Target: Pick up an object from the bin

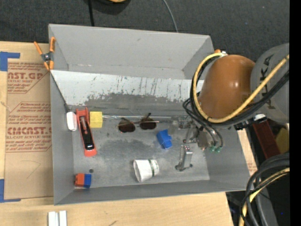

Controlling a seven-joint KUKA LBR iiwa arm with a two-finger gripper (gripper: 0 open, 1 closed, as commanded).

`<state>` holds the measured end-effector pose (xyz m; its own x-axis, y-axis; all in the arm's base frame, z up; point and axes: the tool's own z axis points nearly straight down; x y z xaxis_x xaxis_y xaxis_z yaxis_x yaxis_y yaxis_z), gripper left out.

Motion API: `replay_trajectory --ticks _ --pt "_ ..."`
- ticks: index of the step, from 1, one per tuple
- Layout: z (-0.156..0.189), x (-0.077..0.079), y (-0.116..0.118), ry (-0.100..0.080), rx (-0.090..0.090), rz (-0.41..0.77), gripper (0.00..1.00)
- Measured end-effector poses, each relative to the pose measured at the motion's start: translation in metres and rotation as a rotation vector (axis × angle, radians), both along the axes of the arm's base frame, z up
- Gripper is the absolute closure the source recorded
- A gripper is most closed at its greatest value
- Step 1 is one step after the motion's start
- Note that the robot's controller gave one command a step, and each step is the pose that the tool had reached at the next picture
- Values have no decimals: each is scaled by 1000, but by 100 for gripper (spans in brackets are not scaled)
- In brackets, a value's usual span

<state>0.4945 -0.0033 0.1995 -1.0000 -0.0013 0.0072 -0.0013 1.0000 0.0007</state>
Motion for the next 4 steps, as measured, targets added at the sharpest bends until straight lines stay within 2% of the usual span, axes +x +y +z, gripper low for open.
replay_trajectory --ticks 1,2,3,4 --pt "4 2 0 -8 0 0 0" --pt "-46 2 24 -8 1 151 0" --pt "-66 -6 66 -7 2 416 0" --pt "-87 -12 73 -7 3 561 0"
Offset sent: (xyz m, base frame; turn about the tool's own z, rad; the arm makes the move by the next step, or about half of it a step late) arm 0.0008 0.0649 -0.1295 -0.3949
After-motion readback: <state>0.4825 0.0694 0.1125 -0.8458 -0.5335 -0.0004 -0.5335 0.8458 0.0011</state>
